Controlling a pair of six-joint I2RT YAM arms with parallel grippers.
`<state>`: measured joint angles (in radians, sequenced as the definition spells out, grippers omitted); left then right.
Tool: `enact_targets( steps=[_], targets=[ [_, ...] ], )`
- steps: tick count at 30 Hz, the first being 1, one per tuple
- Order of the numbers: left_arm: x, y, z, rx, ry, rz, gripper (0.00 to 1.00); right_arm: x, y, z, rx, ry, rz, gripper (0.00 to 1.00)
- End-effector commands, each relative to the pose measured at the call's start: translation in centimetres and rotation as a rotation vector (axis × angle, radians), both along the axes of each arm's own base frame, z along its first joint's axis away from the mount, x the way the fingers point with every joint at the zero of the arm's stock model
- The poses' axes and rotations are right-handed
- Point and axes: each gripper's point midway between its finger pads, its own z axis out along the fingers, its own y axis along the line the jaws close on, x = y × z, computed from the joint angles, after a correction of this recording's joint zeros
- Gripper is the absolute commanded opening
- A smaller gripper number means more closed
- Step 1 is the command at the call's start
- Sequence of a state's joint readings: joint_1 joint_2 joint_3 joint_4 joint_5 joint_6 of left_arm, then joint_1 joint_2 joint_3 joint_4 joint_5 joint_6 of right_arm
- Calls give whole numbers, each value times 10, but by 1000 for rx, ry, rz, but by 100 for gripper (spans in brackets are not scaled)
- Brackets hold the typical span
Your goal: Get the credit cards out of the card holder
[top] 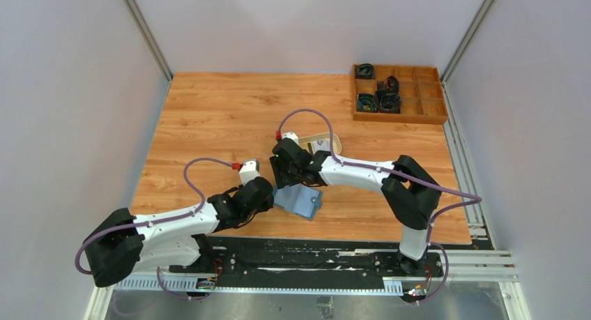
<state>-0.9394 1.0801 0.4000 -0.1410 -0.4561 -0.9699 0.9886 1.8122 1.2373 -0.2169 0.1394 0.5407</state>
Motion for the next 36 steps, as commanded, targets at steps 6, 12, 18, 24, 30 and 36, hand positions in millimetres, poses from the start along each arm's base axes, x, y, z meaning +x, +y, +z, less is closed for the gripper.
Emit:
enact_targets(
  steps=[6,12,18,24,30,36],
  targets=[
    [2,8,-5,-8,-9,68,0,-14,11,-18,-63,52,23,65],
    [2,17,-5,-42,-27,136,0,-15,10,-24,-97,58,28,65],
    [1,25,-1,-74,-50,178,0,-14,13,-28,-109,64,31,65],
    [-1,33,-3,-122,-58,232,0,-12,23,-32,-130,82,19,65],
    [-3,41,-4,-170,-71,283,0,-7,33,-24,-111,87,-13,65],
    [-3,47,-6,-196,-82,320,0,-6,39,-20,-130,85,-16,64]
  ],
)
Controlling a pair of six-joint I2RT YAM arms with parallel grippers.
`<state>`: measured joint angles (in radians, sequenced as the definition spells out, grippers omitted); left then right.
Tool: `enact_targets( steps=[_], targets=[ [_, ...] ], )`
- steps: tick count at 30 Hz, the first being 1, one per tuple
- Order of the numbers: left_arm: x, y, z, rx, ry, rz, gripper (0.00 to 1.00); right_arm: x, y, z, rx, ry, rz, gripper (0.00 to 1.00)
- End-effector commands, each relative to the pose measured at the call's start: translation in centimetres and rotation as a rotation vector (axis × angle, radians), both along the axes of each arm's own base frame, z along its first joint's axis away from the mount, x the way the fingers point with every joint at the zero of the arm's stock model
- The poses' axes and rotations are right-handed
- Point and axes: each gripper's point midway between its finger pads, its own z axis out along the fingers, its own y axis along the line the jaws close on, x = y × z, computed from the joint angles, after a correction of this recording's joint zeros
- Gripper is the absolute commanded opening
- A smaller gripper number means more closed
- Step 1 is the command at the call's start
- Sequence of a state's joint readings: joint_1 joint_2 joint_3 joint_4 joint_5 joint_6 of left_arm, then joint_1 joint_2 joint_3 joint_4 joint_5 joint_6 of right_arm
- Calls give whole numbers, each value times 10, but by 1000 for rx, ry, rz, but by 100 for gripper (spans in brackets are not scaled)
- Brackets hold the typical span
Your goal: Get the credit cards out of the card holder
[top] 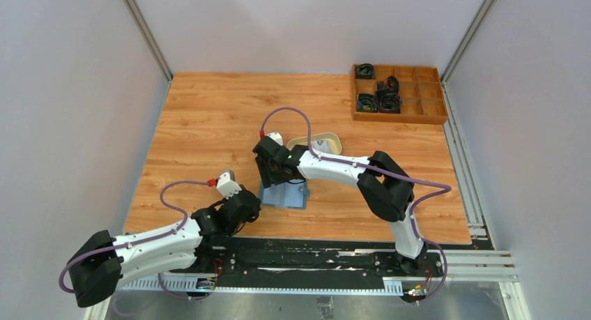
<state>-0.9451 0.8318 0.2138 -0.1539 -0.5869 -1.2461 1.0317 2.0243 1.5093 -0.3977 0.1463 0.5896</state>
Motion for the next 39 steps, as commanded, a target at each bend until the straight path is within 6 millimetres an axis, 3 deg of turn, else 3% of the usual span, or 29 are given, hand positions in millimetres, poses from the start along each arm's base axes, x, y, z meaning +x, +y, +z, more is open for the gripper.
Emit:
enact_targets(
  steps=[1,10,16,32,39],
  targets=[
    [3,11,-1,2,-26,67,0,-5,2,-2,-51,5,-13,64],
    [4,10,-3,-2,-26,69,0,-15,16,-10,-79,22,12,64],
    [3,18,-3,13,-25,98,0,-20,11,-22,-117,42,26,64],
    [2,48,0,69,-47,210,0,-41,-51,-31,-238,40,31,64],
    [2,54,1,79,-50,236,0,-51,-67,-17,-218,38,23,64]
  ],
)
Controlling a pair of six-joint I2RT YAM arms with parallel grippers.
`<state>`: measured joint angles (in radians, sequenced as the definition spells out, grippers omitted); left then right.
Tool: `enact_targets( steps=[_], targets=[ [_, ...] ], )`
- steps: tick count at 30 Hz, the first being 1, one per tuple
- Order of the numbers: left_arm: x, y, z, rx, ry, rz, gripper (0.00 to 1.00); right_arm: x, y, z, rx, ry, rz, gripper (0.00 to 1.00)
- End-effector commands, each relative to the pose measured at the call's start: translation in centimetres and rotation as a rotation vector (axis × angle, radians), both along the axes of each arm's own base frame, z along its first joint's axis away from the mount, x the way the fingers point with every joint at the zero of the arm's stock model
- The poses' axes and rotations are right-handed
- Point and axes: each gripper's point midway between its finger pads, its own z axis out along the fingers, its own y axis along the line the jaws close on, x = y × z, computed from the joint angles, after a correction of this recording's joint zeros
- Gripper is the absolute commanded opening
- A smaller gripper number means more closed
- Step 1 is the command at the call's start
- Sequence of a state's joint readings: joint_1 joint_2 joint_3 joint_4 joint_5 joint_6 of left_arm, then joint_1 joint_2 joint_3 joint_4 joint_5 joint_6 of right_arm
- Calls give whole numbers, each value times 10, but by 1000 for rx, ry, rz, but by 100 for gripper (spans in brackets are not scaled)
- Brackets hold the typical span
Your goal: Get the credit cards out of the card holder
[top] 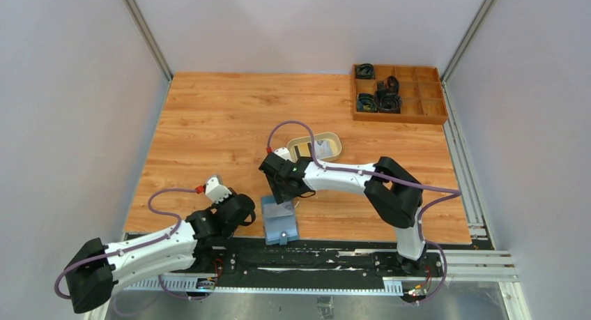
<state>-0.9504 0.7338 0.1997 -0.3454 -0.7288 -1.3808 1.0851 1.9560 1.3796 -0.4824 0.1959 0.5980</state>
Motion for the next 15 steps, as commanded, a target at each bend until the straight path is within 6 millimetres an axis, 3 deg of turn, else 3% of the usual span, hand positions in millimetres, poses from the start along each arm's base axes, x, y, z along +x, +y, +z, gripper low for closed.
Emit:
enact_targets(
  steps=[1,6,11,15],
  targets=[
    [4,16,5,45,-38,69,0,-12,-28,6,-65,1,4,64],
    [5,14,7,46,-43,59,0,-14,-32,16,-38,-13,23,64],
    [7,1,16,54,-48,-18,0,-15,-28,12,-23,1,27,64],
    [6,-19,23,29,-55,-130,0,-23,-13,16,148,38,50,64]
  ],
)
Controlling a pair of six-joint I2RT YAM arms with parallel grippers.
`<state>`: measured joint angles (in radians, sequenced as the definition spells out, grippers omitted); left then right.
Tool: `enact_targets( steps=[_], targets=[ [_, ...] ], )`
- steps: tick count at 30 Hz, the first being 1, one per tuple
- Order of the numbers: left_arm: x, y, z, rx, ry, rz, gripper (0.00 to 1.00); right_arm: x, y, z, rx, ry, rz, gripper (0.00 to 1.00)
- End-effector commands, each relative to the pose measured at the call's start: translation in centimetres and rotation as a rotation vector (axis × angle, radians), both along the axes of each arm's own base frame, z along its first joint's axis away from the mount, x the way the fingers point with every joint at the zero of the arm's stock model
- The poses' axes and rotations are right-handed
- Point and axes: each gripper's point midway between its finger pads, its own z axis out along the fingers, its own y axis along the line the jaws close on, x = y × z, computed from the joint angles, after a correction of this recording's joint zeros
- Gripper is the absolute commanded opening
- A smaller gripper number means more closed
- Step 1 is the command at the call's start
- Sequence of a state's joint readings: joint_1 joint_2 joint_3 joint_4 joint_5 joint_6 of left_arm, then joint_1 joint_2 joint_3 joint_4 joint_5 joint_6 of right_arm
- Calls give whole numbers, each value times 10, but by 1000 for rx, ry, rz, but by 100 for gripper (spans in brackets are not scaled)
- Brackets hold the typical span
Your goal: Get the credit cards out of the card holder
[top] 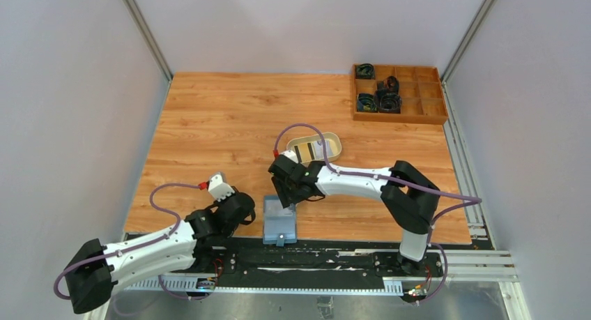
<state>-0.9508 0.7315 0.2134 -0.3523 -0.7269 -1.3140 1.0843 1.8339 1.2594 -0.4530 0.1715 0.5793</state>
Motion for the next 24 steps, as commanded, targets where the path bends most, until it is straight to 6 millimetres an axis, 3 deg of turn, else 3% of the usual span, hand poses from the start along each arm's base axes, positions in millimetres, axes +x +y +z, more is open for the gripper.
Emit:
enact_targets(
  steps=[1,4,9,13,20,24],
  targets=[
    [5,-26,22,-31,-45,-125,0,-11,7,1,162,61,29,64],
    [0,-43,21,-55,-15,-213,1,-21,7,-7,280,140,39,64],
    [-11,-64,5,-90,57,-306,20,-32,9,-12,399,180,73,64],
    [-18,-68,-15,-103,126,-318,30,-39,10,-20,473,206,67,64],
    [-22,-66,-37,-64,196,-312,30,-46,6,-31,502,234,48,62],
    [-23,-69,-40,-74,209,-307,29,-42,6,-30,516,233,46,49]
  ],
)
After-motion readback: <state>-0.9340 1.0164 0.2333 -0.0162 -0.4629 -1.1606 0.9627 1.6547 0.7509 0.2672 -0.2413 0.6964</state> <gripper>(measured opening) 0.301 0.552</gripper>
